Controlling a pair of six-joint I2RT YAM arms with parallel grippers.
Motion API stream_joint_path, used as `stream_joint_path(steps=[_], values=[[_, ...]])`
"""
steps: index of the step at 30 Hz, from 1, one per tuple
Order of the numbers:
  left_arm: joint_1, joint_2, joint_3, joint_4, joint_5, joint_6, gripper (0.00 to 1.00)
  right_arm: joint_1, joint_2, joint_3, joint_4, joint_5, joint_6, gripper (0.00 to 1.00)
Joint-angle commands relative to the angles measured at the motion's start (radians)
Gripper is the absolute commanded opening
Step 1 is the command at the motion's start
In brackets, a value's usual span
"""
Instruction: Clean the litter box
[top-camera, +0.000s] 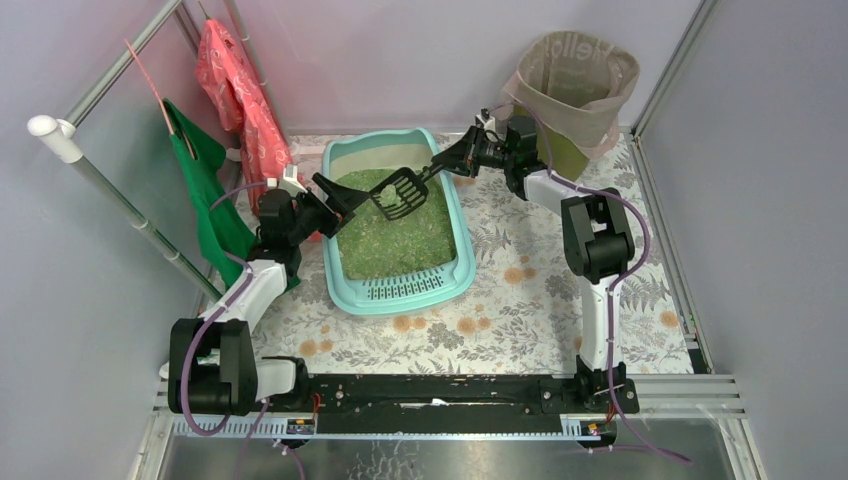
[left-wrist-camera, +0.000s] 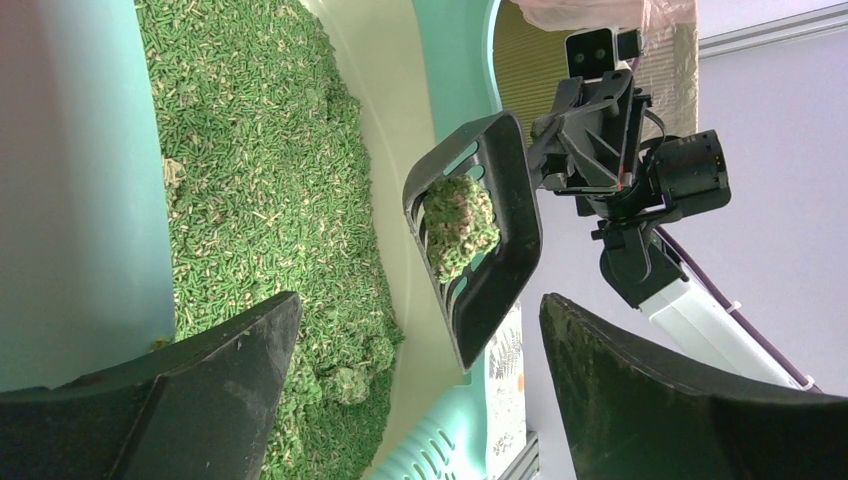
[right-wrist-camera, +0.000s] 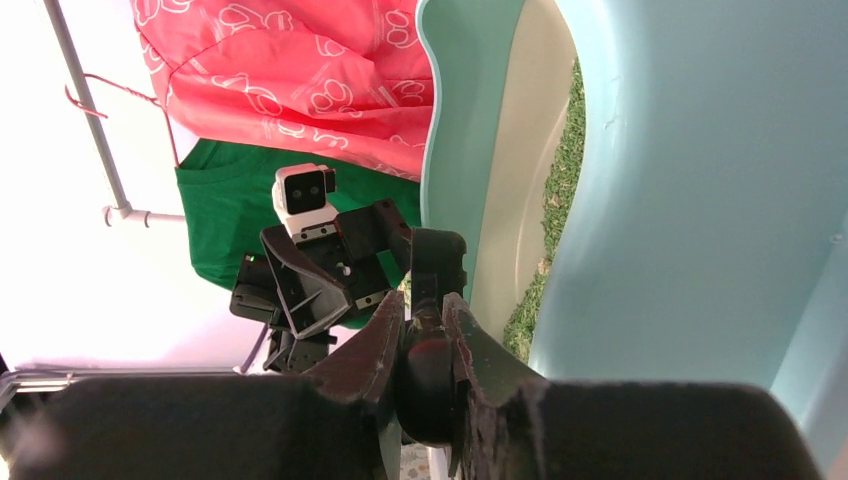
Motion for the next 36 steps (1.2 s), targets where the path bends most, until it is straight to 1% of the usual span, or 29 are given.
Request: stream_joint_path(steps=[1,2,4,6,7,8,9,10,11,12,13,14,15,16,18,20,24,27,29,33,36], values=[[0.002,-0.005,-0.003,0.031,-0.014,0.020,0.97,-0.023,-0.023,-0.013,0.134,0.031,0.057,0.00],[0.001,0.000,-0.004,0.046,-0.002,0.009,0.97,-0.026,-0.020,-0.020,0.164,0.027,0.085,0.00],[0.001,0.002,-0.002,0.047,0.012,0.013,0.97,-0.003,-0.018,-0.022,0.146,-0.032,0.065,0.00],[0.001,0.001,-0.003,0.030,-0.009,0.021,0.97,-0.041,-0.046,-0.097,0.220,0.050,0.096,0.00],[0.001,0.002,-0.003,0.036,-0.009,0.017,0.97,-0.051,-0.053,-0.115,0.222,0.094,0.100,0.00],[0.001,0.003,-0.003,0.042,-0.002,0.012,0.97,-0.026,-0.039,-0.062,0.135,0.073,0.052,0.00],[0.000,0.004,-0.004,0.046,0.002,0.012,0.97,0.016,0.000,0.038,-0.036,-0.012,-0.049,0.00],[0.000,0.005,-0.005,0.046,-0.001,0.013,0.97,0.039,0.020,0.080,-0.089,-0.060,-0.097,0.00],[0.001,0.004,-0.004,0.043,-0.004,0.014,0.97,0.033,0.000,0.021,0.068,-0.022,-0.012,0.00],[0.001,0.002,-0.001,0.039,0.000,0.015,0.97,0.006,-0.021,-0.045,0.189,0.030,0.089,0.00],[0.001,-0.003,0.001,0.034,0.005,0.017,0.97,-0.020,-0.030,-0.075,0.238,0.073,0.117,0.00],[0.000,-0.011,-0.002,0.031,0.003,0.020,0.97,-0.017,-0.023,-0.049,0.188,0.063,0.074,0.00],[-0.001,-0.019,-0.005,0.025,-0.007,0.026,0.97,0.007,-0.003,0.026,0.080,0.003,0.002,0.00],[0.000,-0.025,-0.005,0.013,-0.020,0.035,0.97,0.030,0.008,0.062,0.013,-0.036,-0.025,0.00],[0.000,-0.018,0.000,0.006,-0.026,0.036,0.97,0.031,-0.017,0.030,0.059,-0.017,0.002,0.00],[-0.001,-0.004,-0.003,0.041,-0.001,0.015,0.97,0.015,-0.033,0.036,0.042,-0.011,-0.007,0.00],[-0.001,-0.003,-0.002,0.038,0.006,0.015,0.97,0.011,-0.026,0.125,-0.062,-0.044,-0.047,0.00],[-0.001,-0.006,-0.005,0.039,0.009,0.013,0.97,0.011,-0.040,0.202,-0.242,-0.015,-0.153,0.00],[-0.001,-0.008,-0.006,0.040,0.009,0.012,0.97,0.011,-0.041,0.249,-0.312,-0.008,-0.196,0.00],[-0.005,-0.008,-0.010,0.050,0.013,0.006,0.97,0.017,-0.008,0.358,-0.368,-0.021,-0.199,0.00],[-0.007,-0.009,-0.009,0.053,0.017,0.003,0.97,0.030,0.030,0.418,-0.372,-0.024,-0.172,0.00]])
